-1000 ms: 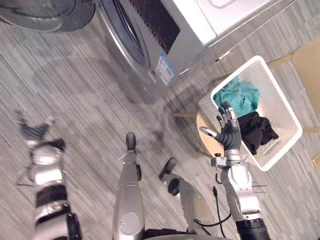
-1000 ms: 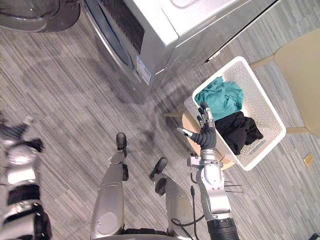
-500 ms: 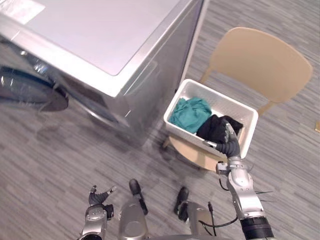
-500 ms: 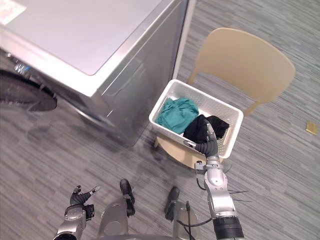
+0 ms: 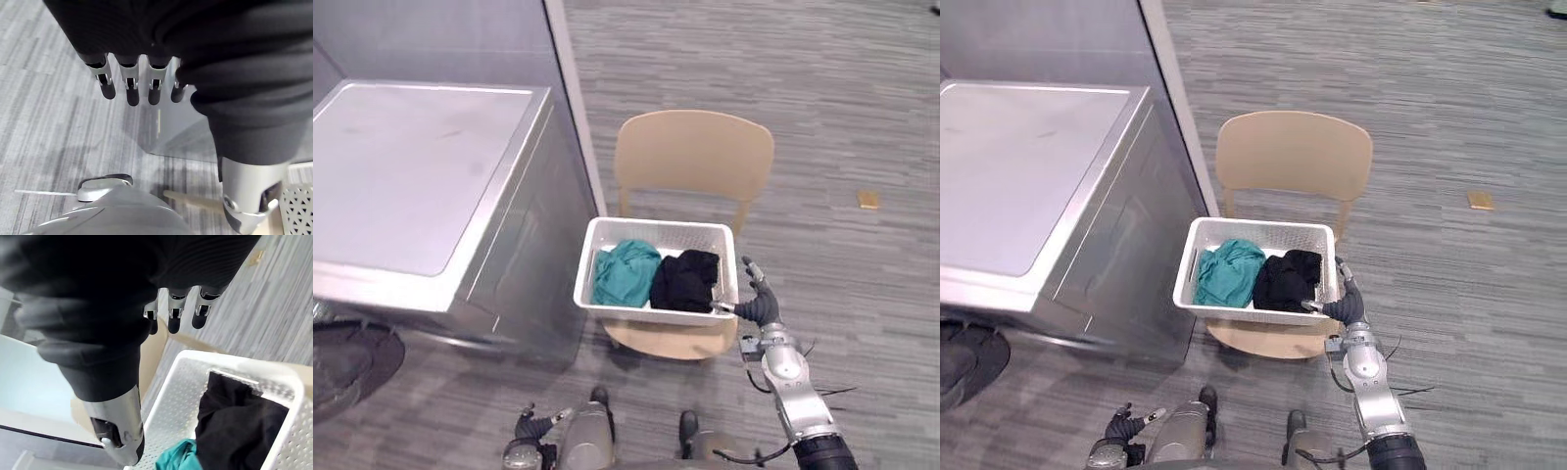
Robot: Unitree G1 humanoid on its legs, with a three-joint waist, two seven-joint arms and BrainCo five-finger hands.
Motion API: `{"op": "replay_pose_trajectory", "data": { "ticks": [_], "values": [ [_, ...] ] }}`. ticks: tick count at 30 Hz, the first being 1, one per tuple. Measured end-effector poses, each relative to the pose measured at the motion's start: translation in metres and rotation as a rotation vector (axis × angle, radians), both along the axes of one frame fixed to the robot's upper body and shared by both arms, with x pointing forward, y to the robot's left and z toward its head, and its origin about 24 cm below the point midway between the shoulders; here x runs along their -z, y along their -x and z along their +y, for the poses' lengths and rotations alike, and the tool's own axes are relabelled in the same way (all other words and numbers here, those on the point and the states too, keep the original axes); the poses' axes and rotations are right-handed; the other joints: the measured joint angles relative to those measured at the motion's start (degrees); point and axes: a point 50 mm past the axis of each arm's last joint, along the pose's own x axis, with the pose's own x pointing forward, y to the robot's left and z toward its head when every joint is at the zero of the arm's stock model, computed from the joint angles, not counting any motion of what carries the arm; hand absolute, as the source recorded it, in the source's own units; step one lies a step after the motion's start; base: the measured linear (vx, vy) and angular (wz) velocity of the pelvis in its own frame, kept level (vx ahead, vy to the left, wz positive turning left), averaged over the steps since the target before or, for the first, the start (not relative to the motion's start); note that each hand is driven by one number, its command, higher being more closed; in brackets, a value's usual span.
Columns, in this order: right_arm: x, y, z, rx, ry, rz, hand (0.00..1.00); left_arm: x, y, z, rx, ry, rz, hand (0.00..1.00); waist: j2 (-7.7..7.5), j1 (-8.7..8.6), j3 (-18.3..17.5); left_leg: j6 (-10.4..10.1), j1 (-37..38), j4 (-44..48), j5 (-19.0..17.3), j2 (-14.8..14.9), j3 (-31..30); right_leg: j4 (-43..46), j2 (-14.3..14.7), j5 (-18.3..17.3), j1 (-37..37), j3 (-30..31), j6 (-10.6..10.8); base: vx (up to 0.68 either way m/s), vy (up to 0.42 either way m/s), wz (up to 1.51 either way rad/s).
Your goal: Pick up the laundry basket with both hands and put the clothes into the washing machine.
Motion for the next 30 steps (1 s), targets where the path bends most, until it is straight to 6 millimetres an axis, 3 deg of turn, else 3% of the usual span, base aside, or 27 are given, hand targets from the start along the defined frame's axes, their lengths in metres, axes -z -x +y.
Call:
{"op": "replay_pose_trajectory", "data": {
  "ticks": [2, 5, 9, 12, 14, 18, 24, 25, 30],
  "values": [
    [-0.012, -0.021, 0.011, -0.092, 0.078, -0.024, 0.0, -0.001, -0.003, -0.002, 0.008, 0.003, -0.007, 0.0, 1.22, 0.18, 0.72, 1.28, -1.68, 0.44, -0.58, -1.21, 1.42, 0.17, -1.23, 0.24, -2.12, 0.68, 1.49, -0.03, 0.148, -0.29],
    [-0.032, -0.049, 0.021, -0.175, 0.191, -0.073, 0.0, -0.007, -0.019, 0.0, 0.019, -0.005, -0.055, 0.0, 1.95, 0.98, 3.76, 2.25, -4.89, 1.15, -0.04, -1.8, 1.43, 0.59, -1.78, 0.93, -5.09, 0.68, 2.02, -0.05, 0.096, 0.02],
    [-0.077, -0.094, 0.018, -0.192, 0.35, -0.15, 0.0, -0.017, -0.043, 0.001, 0.032, -0.015, -0.133, 0.0, 1.98, 3.18, 8.94, 3.48, -9.93, 0.7, 2.0, -1.99, 0.83, 0.01, -1.72, 3.55, -9.81, -0.08, 1.99, -0.05, 0.037, 0.07],
    [-0.107, -0.116, 0.012, -0.166, 0.431, -0.189, 0.0, -0.022, -0.051, 0.003, 0.024, -0.022, -0.172, 0.0, 2.06, 4.39, 11.53, 3.63, -12.8, -0.07, 3.53, -2.5, -0.65, -1.0, -1.9, 4.9, -11.76, -1.86, 1.72, -0.02, 0.019, 0.24],
    [-0.125, -0.127, 0.008, -0.138, 0.463, -0.209, 0.0, -0.028, -0.057, 0.007, -0.001, -0.031, -0.21, 0.0, 2.05, 4.63, 12.68, 3.78, -14.88, -0.48, 4.51, -2.76, -1.85, -1.31, -1.96, 5.25, -13.08, -3.37, 1.6, -0.03, 0.004, 0.32],
    [-0.149, -0.141, -0.005, -0.069, 0.54, -0.217, 0.0, -0.037, -0.074, 0.007, -0.02, -0.033, -0.278, 0.0, 2.26, 7.63, 13.02, 3.17, -18.33, -5.72, 8.68, -3.95, -4.41, -1.44, -2.66, 5.48, -17.49, -6.12, 1.39, -0.02, -0.001, 0.34],
    [-0.181, -0.149, 0.0, -0.032, 0.624, -0.304, 0.0, -0.046, -0.091, -0.002, -0.033, 0.004, -0.336, 0.0, 2.62, 9.59, 13.61, 2.34, -22.86, -11.46, 13.27, -4.26, -7.7, -0.35, -2.84, 5.04, -23.4, -9.68, 0.83, -0.03, -0.026, 0.29],
    [-0.185, -0.15, 0.002, -0.031, 0.639, -0.319, 1.0, -0.049, -0.096, -0.005, -0.032, 0.01, -0.354, 0.0, 2.63, 10.01, 13.68, 2.0, -23.57, -12.31, 13.74, -4.3, -8.27, 0.54, -2.91, 4.58, -24.56, -10.51, 0.58, 0.0, -0.029, 0.23],
    [-0.185, -0.15, 0.02, -0.074, 0.726, -0.366, 1.0, -0.06, -0.109, -0.017, -0.033, 0.033, -0.427, 0.0, 2.55, 10.56, 13.94, 1.76, -24.07, -12.95, 14.31, -4.38, -9.96, 5.69, -3.39, 1.59, -26.64, -12.71, -0.38, 0.03, -0.051, 0.21]
  ]
}}
